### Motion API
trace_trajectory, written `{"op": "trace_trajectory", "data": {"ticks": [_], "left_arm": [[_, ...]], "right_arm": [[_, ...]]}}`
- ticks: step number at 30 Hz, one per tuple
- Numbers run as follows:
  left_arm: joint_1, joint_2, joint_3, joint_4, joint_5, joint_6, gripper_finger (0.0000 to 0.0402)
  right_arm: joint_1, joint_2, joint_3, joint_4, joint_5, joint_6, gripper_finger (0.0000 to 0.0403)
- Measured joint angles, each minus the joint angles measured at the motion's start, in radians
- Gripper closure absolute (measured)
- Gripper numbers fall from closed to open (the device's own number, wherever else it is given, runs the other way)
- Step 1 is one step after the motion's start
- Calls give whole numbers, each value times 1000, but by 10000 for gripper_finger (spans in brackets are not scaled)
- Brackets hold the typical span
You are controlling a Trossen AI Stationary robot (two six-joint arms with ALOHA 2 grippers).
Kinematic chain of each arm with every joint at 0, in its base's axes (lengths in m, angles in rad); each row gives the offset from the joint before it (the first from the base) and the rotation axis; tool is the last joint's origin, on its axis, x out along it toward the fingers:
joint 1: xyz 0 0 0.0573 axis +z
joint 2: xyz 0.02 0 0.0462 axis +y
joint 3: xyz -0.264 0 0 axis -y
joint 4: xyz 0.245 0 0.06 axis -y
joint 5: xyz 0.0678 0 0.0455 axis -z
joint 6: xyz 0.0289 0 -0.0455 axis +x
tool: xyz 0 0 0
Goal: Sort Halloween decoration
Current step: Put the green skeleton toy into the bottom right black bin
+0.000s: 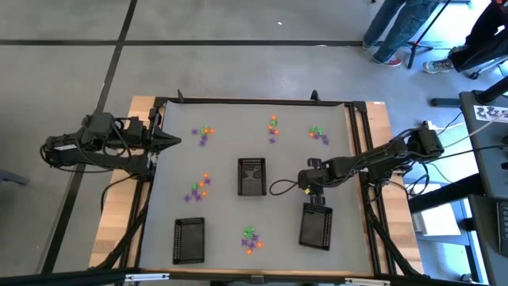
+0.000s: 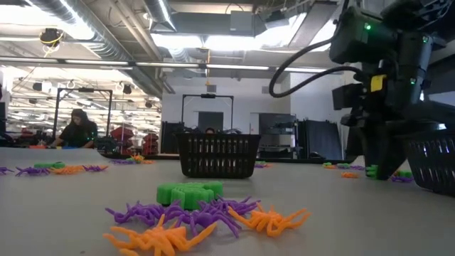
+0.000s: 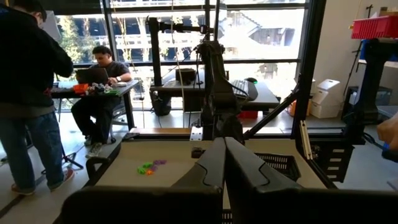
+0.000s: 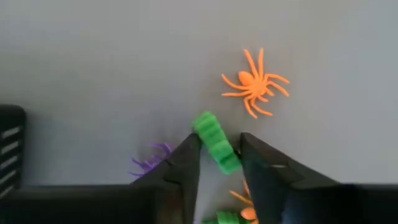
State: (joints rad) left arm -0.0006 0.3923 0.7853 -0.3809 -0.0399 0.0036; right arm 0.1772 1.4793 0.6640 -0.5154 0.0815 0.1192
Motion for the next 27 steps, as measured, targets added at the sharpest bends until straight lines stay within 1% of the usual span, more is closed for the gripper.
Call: {"op": "trace_trajectory", "data": {"ticks": [4,6,8,11,14,15,17,19,21,23,27], "left_arm": [[0,0,0,0,0,4,401],[0,0,0,0,-1,7,401],[0,0,0,0,-1,7,401],[0,0,0,0,-3,7,401],[0,0,0,0,-3,8,401],[0,0,0,0,-3,8,401],[0,0,0,1,-3,8,401],[0,0,0,0,-3,8,401],[0,0,0,5,-3,8,401],[0,0,0,21,-3,7,401],[0,0,0,42,13,-22,401]], "right_arm": [[0,-27,-4,-3,28,-12,372],[-2,-48,-6,-11,57,-15,389],[-2,-83,-6,-13,83,-15,385],[-2,-141,-5,-25,92,-14,369],[-1,-208,25,-84,89,12,371],[-1,-230,42,-111,73,35,375],[-1,-272,75,-163,6,98,383],[7,-313,93,-150,-110,189,387],[42,-336,93,-109,-217,255,386],[107,-333,93,-51,-252,282,380],[253,-302,92,-8,-256,355,378]]}}
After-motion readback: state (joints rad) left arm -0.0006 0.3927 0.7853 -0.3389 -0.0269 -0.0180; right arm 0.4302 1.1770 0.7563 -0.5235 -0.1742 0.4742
